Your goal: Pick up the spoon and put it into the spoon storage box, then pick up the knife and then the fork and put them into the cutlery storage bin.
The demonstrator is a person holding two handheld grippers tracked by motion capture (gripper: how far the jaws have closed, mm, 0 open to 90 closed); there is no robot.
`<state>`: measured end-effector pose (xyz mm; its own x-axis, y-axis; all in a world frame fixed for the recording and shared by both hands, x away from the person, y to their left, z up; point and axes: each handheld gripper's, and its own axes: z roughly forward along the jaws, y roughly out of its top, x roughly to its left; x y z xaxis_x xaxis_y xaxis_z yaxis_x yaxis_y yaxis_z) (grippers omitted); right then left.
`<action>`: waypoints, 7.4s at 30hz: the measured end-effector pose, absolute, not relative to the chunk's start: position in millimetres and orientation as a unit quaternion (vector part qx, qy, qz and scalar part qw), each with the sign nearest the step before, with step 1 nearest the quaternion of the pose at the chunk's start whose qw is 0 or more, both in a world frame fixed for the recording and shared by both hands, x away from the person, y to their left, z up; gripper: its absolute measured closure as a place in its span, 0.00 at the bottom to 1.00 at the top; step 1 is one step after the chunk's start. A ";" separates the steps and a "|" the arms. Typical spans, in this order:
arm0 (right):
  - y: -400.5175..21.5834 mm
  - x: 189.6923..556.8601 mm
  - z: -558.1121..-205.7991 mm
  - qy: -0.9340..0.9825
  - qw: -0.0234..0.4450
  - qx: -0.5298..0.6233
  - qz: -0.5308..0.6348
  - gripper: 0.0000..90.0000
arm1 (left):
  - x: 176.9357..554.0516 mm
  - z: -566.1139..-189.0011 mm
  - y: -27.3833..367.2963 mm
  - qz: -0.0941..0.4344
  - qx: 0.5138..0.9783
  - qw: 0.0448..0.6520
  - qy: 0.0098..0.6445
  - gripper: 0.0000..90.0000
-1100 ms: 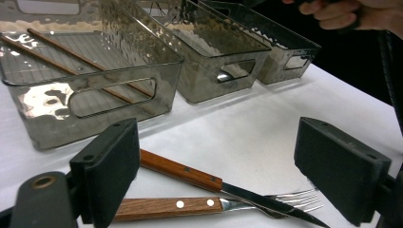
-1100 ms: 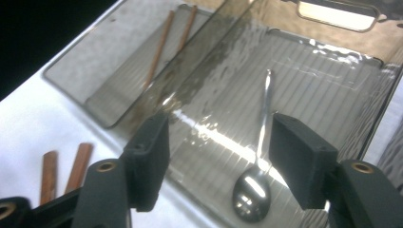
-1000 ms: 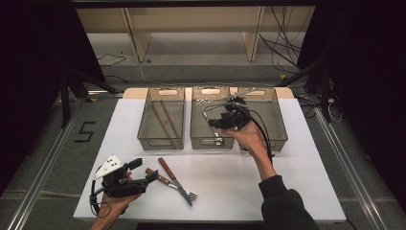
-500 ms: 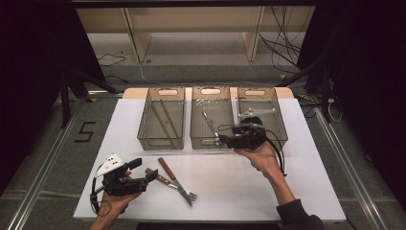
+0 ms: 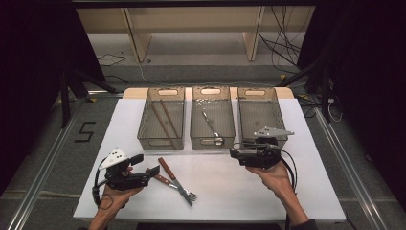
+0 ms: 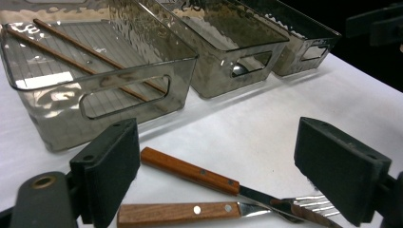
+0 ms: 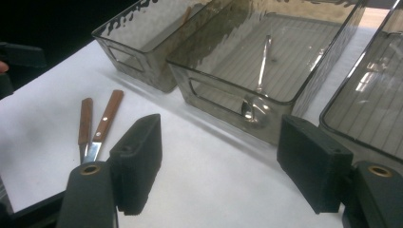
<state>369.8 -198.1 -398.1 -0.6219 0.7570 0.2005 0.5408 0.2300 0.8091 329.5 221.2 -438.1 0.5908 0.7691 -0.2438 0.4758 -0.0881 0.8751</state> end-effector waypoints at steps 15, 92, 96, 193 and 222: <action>-217.9 342.3 -419.1 0.752 0.124 0.422 0.490 0.35 | 348.4 -433.6 212.9 0.137 0.746 0.491 0.428 0.17; -224.4 317.3 -435.4 0.760 0.123 0.421 0.479 0.32 | 391.9 -476.6 190.5 0.090 0.879 0.262 0.387 0.99; -224.3 316.5 -435.0 0.761 0.122 0.421 0.478 0.32 | 381.1 -475.5 197.6 0.083 0.881 0.254 0.389 0.99; -225.0 317.9 -436.1 0.766 0.121 0.426 0.466 0.33 | 338.1 -460.9 166.1 0.026 0.987 0.107 0.114 0.84; -225.9 315.5 -433.1 0.761 0.128 0.424 0.475 0.32 | 362.0 -422.8 143.0 0.093 0.930 0.253 0.250 0.84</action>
<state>315.5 -225.9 -433.1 -0.6081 0.7661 0.2082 0.5237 0.1901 0.8304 362.0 143.0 -422.8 0.8574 0.5127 0.0456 0.4187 -0.7463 0.5174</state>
